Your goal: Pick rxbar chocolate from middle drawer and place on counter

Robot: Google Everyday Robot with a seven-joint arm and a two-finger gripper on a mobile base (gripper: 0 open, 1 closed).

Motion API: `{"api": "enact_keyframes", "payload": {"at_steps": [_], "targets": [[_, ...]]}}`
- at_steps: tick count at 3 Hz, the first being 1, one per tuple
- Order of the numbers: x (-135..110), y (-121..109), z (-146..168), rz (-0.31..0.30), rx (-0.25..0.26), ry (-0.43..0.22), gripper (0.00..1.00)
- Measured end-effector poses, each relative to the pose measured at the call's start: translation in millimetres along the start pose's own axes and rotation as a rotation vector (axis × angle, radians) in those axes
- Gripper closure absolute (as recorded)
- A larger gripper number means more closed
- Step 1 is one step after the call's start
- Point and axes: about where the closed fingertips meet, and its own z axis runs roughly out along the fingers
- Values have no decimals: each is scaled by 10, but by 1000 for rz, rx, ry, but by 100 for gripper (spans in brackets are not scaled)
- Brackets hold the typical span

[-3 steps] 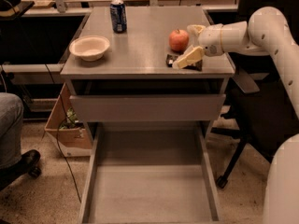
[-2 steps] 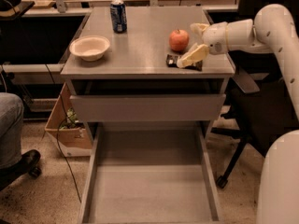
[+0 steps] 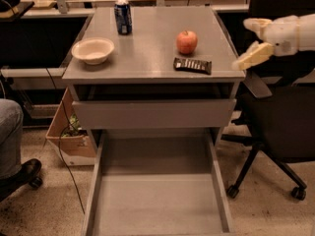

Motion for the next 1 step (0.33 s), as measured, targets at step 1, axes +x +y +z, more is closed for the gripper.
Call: {"api": "enact_keyframes", "payload": {"at_steps": [1], "targets": [[47, 3, -181, 6, 19, 6, 0]]}}
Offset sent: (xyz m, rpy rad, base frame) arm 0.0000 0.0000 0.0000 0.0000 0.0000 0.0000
